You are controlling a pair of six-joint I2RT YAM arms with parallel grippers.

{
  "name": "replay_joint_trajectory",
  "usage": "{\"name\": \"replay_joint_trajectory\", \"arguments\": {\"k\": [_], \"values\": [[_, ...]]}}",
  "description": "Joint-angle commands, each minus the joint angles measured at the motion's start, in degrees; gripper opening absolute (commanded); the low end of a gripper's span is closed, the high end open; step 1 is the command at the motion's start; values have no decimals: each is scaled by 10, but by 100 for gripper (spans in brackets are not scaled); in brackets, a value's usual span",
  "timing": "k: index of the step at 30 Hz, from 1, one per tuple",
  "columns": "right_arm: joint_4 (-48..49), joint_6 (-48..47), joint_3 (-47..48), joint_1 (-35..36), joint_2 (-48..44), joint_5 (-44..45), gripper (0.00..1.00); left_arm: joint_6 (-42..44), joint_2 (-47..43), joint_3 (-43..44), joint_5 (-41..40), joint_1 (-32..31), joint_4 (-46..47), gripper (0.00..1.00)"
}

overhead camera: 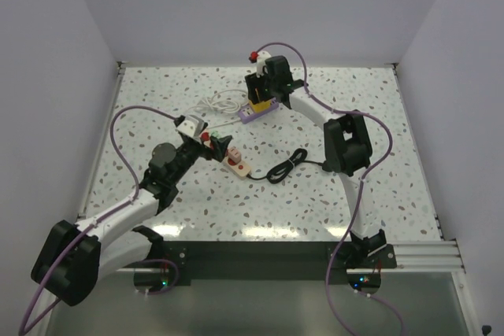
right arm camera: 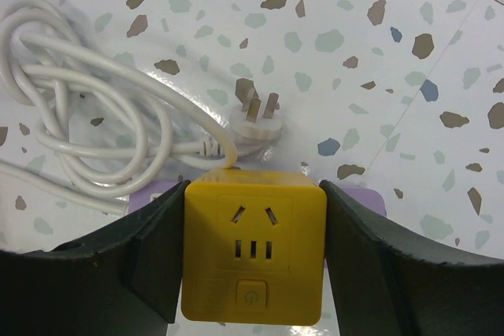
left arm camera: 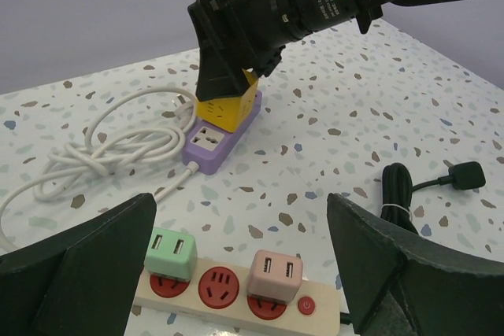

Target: Insert the plug

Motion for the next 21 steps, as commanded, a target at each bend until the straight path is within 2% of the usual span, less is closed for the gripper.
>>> {"name": "replay_joint_trajectory", "arguments": {"k": [1, 19, 20, 21], "values": [[-201, 28, -48, -5, 75, -4, 0, 3, -13, -6, 9, 6, 32, 96], [-216, 42, -60, 9, 72, 42, 0, -1, -31, -14, 18, 7, 33, 96], [-211, 44, -61, 9, 69, 37, 2, -1, -33, -13, 19, 7, 33, 96], [-208, 46, -63, 9, 65, 35, 8, -1, -33, -13, 19, 7, 32, 96]]}}
